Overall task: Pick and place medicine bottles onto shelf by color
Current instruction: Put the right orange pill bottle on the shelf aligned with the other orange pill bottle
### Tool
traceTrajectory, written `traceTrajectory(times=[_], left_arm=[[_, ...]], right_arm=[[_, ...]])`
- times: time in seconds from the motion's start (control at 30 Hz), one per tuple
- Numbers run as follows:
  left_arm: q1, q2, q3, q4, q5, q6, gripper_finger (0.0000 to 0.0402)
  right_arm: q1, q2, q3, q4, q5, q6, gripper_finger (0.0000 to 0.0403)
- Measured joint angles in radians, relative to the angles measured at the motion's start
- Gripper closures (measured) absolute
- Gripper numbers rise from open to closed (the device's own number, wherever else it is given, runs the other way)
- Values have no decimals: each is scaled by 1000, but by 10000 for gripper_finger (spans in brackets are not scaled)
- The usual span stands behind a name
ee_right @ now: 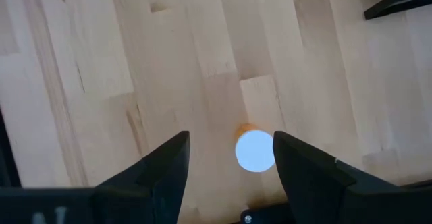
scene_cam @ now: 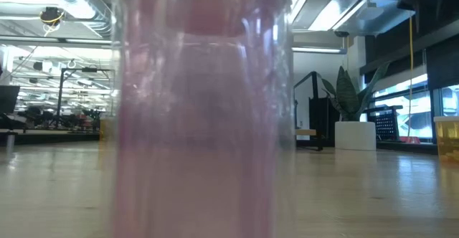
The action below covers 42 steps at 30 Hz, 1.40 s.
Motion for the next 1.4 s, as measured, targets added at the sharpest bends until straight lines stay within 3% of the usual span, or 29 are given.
traceTrajectory(times=[0.37,1.1,1.23,1.4], left_arm=[[0,0,0,0,0,0,208],[0,0,0,0,0,0,208],[0,0,0,0,0,0,208],[0,0,0,0,0,0,208]], right_arm=[[0,0,0,87,-1,-3,187],[-1,0,0,69,8,-39,186],[-1,0,0,47,8,-46,163],[-1,1,0,40,8,-73,99]])
